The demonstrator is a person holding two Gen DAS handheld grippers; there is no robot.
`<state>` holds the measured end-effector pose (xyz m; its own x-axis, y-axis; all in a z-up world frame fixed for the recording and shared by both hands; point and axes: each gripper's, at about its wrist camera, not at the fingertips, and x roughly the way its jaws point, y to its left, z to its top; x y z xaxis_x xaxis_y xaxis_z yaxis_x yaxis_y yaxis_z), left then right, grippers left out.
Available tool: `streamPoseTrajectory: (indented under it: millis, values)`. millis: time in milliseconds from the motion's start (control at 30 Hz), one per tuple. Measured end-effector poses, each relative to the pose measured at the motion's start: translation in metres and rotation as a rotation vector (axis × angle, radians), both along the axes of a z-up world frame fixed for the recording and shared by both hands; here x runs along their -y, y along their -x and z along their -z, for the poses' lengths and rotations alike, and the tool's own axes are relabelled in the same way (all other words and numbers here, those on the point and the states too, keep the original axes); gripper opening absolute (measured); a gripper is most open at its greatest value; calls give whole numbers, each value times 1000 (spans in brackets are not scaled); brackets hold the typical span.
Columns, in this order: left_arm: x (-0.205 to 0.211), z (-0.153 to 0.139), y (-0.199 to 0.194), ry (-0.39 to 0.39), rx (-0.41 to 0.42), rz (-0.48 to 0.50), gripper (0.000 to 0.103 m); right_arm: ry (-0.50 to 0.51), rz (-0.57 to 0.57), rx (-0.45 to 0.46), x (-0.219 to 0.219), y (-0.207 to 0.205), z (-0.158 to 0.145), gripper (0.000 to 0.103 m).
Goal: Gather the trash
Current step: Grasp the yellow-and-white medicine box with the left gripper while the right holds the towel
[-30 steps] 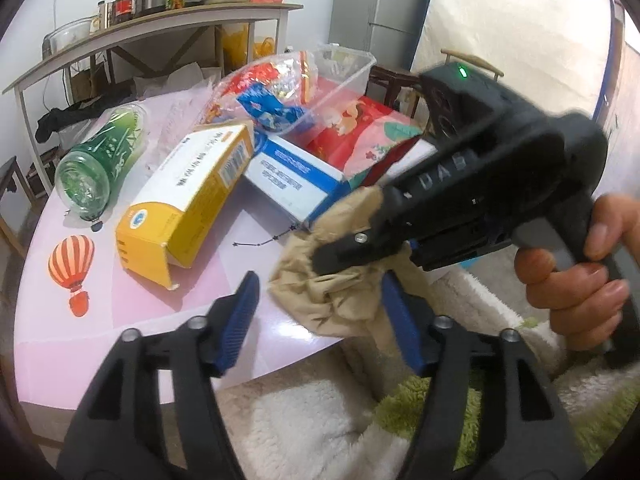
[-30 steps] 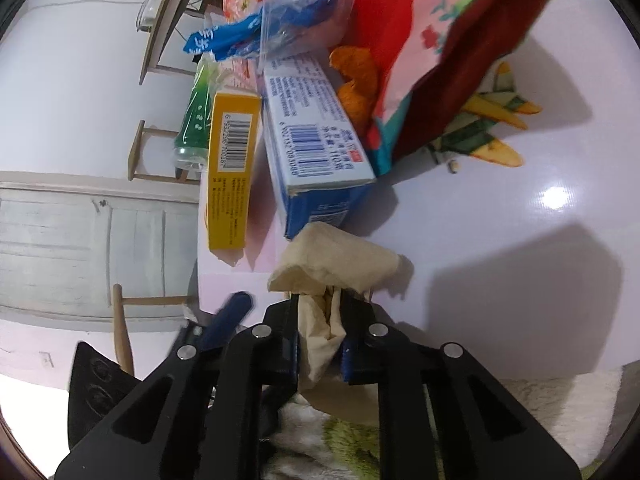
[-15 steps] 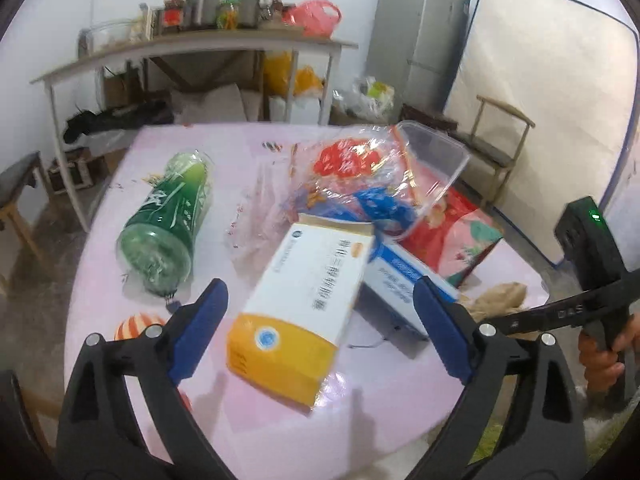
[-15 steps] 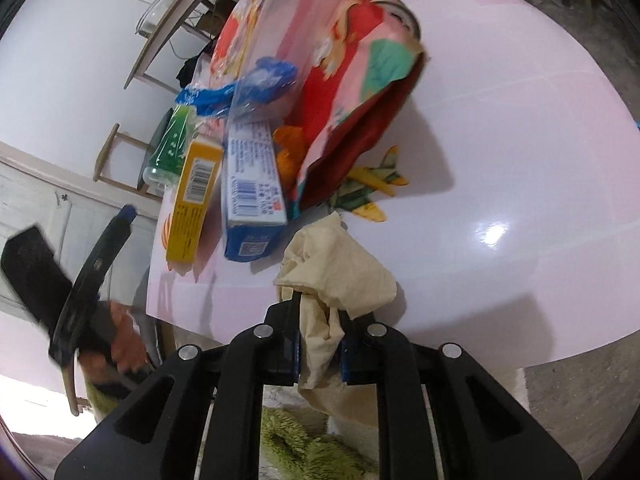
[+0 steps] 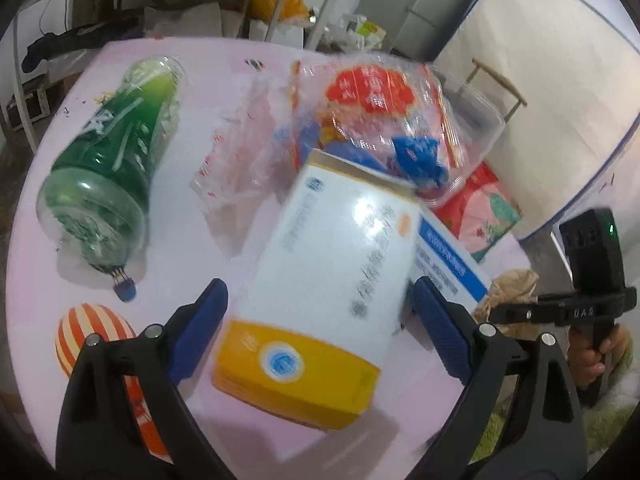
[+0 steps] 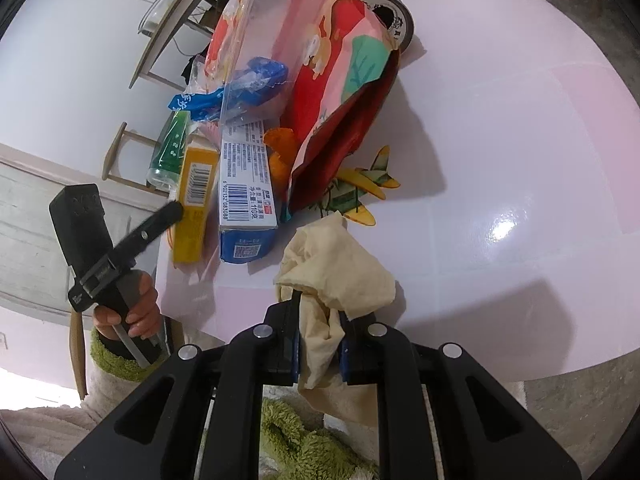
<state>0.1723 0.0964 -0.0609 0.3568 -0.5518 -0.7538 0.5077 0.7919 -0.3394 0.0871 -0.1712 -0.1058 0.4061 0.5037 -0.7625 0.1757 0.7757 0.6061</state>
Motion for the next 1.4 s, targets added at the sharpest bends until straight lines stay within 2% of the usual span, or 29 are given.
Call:
streamPoseTrajectory:
  millis: [167,267,300,333,500,667,733,767,800,933,1033,1100,1133,1233,1300,1400]
  values:
    - [16,-1,14,-77,63,44,88,-6,-7,7,2,-3,2,14]
    - [25,2,20,-209,108,10,72,-14,-3,14,3,-2,2,14]
    - [27,7,22,-279,119,-27,71,-14,-1,16,3,-1,2,14]
    - [28,9,21,-299,130,-48,71,-12,2,20,4,0,1,13]
    - [10,1,36,-231,104,-152,69,-41,11,53,11,10,-5,12]
    - [-14,-24,75,-186,141,-284,66,-78,33,126,27,28,-23,11]
    - [-18,-39,92,-157,175,-309,66,-97,48,163,37,38,-32,11]
    - [-14,-47,101,-142,197,-307,54,-111,60,184,45,44,-38,11]
    - [-8,-56,111,-130,222,-297,35,-127,75,203,52,50,-43,11]
    - [19,-71,125,-77,263,-234,35,-141,152,282,87,73,-61,11]
    - [40,-55,120,-92,293,-198,35,-133,198,331,107,88,-73,11]
    - [45,-28,105,-123,243,-224,35,-141,208,343,114,93,-76,11]
    - [46,-11,95,-145,179,-254,35,-141,208,348,116,95,-78,11]
    - [40,2,91,-76,161,-278,33,-103,212,347,117,96,-78,11]
    - [36,6,90,-53,158,-290,34,-116,213,332,117,92,-73,11]
    - [27,3,91,-10,134,-300,37,-116,199,314,111,83,-69,11]
